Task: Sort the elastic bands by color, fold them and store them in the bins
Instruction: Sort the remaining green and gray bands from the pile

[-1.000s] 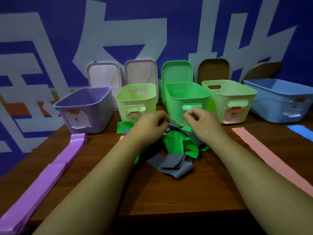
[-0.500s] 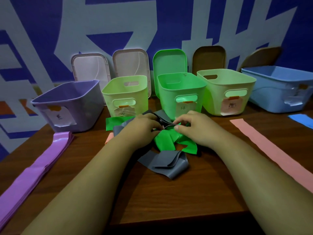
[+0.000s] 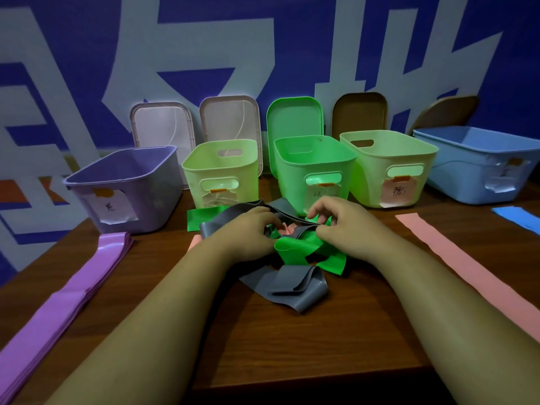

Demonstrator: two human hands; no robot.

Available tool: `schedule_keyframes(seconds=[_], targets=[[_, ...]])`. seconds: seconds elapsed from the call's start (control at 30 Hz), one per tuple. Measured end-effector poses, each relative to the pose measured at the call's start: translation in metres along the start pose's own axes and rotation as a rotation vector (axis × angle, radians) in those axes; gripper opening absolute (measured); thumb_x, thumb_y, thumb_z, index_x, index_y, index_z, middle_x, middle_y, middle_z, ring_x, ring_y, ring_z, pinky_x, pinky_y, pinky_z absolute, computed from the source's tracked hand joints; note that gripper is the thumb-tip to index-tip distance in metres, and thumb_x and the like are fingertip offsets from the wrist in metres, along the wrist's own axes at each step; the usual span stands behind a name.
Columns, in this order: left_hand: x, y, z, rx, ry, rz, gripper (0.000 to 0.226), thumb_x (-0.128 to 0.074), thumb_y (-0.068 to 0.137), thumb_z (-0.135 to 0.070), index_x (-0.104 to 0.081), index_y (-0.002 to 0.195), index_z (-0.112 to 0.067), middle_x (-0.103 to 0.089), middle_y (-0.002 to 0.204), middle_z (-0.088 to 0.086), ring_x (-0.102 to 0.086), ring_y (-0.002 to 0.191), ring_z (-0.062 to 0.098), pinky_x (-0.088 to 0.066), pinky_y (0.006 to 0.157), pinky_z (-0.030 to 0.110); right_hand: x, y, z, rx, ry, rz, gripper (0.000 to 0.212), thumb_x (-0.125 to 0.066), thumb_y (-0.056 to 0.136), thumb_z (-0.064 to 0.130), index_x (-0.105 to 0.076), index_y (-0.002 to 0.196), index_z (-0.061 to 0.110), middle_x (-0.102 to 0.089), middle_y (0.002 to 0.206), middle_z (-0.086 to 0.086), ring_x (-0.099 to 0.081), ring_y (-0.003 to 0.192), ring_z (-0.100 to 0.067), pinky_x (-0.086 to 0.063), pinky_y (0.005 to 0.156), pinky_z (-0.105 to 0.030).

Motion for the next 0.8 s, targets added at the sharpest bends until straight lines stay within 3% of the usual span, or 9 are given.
schedule_keyframes(seconds=[0.13,0.23,0.3,0.4,0.57,0.67,0.8], targets=[[0.002,0.000,-0.004,-0.004,-0.089,-0.128,0.023,-0.076,0.092,-0.040,-0.077,0.106,-0.022,-0.060,0.102,-0.012,-0.058,0.092,0.004,-0.044,0.076,0.021,-0.002,-0.002,0.001,-0.003,-0.026,0.043,0.022,-0.066,0.092,0.018,-0.069,0.101,0.037,-0.062,0.105,0.011,-0.056,0.082,-0.003,-0.044,0.075,-0.028],[0.001,0.003,-0.005,0.047,-0.149,-0.256,0.022,-0.078,0.093,-0.039,-0.076,0.087,-0.018,-0.064,0.091,-0.007,-0.055,0.077,0.002,-0.039,0.062,0.025,-0.003,-0.003,0.003,-0.002,-0.049,0.076,0.012,-0.066,0.094,0.026,-0.071,0.099,0.037,-0.061,0.107,0.011,-0.059,0.092,-0.004,-0.048,0.080,-0.031],[0.001,0.003,-0.003,0.074,-0.142,-0.345,0.022,-0.081,0.088,-0.041,-0.072,0.082,-0.022,-0.061,0.090,-0.008,-0.054,0.080,0.006,-0.037,0.062,0.024,-0.004,-0.002,0.004,-0.009,-0.031,0.061,0.004,-0.068,0.095,0.038,-0.072,0.095,0.036,-0.063,0.107,0.011,-0.061,0.097,-0.006,-0.052,0.085,-0.034],[0.005,0.001,-0.003,0.063,-0.197,-0.439,0.013,-0.078,0.091,-0.033,-0.070,0.085,-0.024,-0.062,0.093,-0.008,-0.058,0.090,0.013,-0.042,0.070,0.030,-0.004,0.000,0.003,-0.010,-0.028,-0.003,0.015,-0.070,0.095,0.049,-0.072,0.092,0.035,-0.066,0.102,0.011,-0.063,0.095,-0.007,-0.053,0.083,-0.033],[0.020,-0.002,-0.004,0.034,-0.235,-0.646,0.014,-0.075,0.095,-0.028,-0.066,0.085,-0.026,-0.056,0.089,-0.012,-0.053,0.087,0.014,-0.042,0.076,0.034,-0.004,0.000,0.002,0.007,-0.030,-0.024,0.007,-0.076,0.093,0.036,-0.073,0.088,0.032,-0.066,0.097,0.009,-0.063,0.085,-0.007,-0.053,0.077,-0.031],[0.028,-0.004,0.000,0.017,-0.373,-0.768,0.009,-0.072,0.098,-0.026,-0.066,0.090,-0.027,-0.062,0.091,-0.009,-0.059,0.086,0.013,-0.053,0.078,0.040,-0.006,0.000,0.002,0.014,-0.045,-0.006,0.005,-0.077,0.093,0.031,-0.074,0.090,0.032,-0.064,0.098,0.009,-0.059,0.080,-0.004,-0.048,0.074,-0.027],[0.036,-0.013,-0.010,-0.057,-0.471,-0.875,0.005,-0.071,0.099,-0.027,-0.069,0.096,-0.030,-0.069,0.092,-0.012,-0.065,0.088,0.009,-0.057,0.076,0.038,-0.004,0.000,0.006,0.073,-0.041,-0.038,0.009,-0.075,0.095,0.041,-0.071,0.101,0.037,-0.061,0.101,0.012,-0.058,0.088,-0.002,-0.048,0.076,-0.027]])
Point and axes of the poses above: each hand's wrist, its own y-axis towards the middle knuckle, its own x-axis out of the back of the hand, z = x × y, the point moved 2 cm from there along y, towards the middle knuckle
